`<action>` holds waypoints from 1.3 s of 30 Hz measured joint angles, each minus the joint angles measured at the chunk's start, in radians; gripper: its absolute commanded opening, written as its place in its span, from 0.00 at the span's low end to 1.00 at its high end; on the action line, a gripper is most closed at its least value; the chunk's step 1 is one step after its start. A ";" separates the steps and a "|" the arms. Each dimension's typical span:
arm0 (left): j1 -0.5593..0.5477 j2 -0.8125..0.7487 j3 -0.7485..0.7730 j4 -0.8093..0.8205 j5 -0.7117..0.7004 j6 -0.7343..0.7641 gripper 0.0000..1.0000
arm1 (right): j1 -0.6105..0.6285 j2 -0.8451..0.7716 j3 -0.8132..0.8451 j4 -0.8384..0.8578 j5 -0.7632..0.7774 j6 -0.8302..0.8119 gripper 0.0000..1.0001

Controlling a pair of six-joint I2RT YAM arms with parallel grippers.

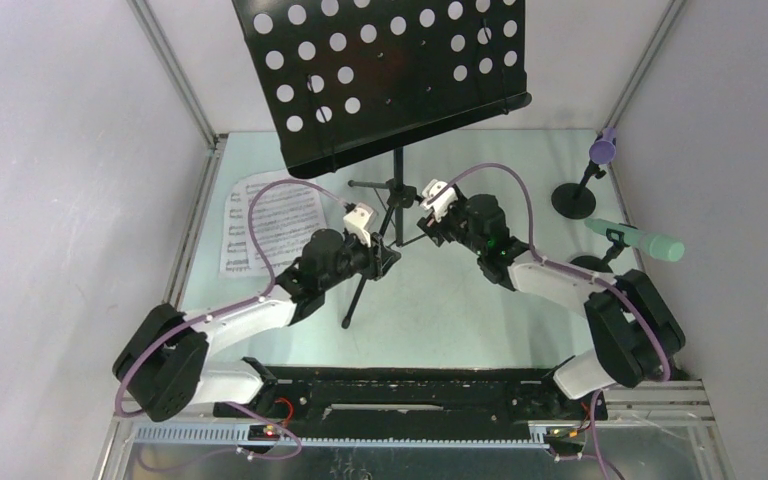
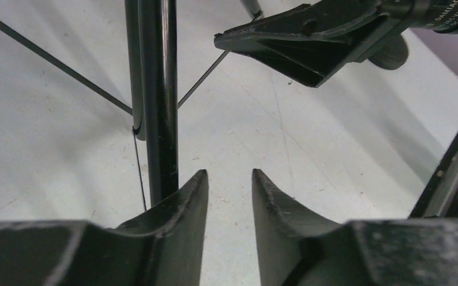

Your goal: Pack up the instrument practice props

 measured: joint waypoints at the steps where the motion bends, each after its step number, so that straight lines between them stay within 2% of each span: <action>1: -0.002 0.008 0.000 0.000 -0.003 0.000 0.36 | 0.002 0.025 0.000 0.015 0.007 -0.012 0.68; 6: -0.009 0.041 0.000 0.004 -0.010 0.000 0.29 | 0.004 0.080 0.000 0.062 0.033 -0.024 0.51; 10: -0.011 0.059 0.000 0.008 -0.019 0.005 0.01 | 0.006 0.111 0.002 0.115 0.074 -0.031 0.34; 14: -0.011 0.077 0.000 0.006 -0.033 0.014 0.00 | 0.018 0.116 0.007 0.125 0.114 -0.067 0.14; 17: -0.013 0.080 0.000 -0.004 -0.038 0.018 0.00 | 0.044 0.113 0.007 0.135 0.140 -0.135 0.06; 21: -0.013 0.076 0.001 -0.015 -0.045 0.030 0.00 | 0.068 0.076 -0.025 0.142 0.163 -0.126 0.04; 29: -0.032 0.018 0.014 -0.024 -0.005 0.064 0.00 | 0.122 -0.134 -0.199 0.171 0.243 -0.010 0.02; 39: -0.064 0.003 0.084 -0.031 0.029 0.078 0.00 | 0.201 -0.222 -0.320 0.290 0.349 0.031 0.01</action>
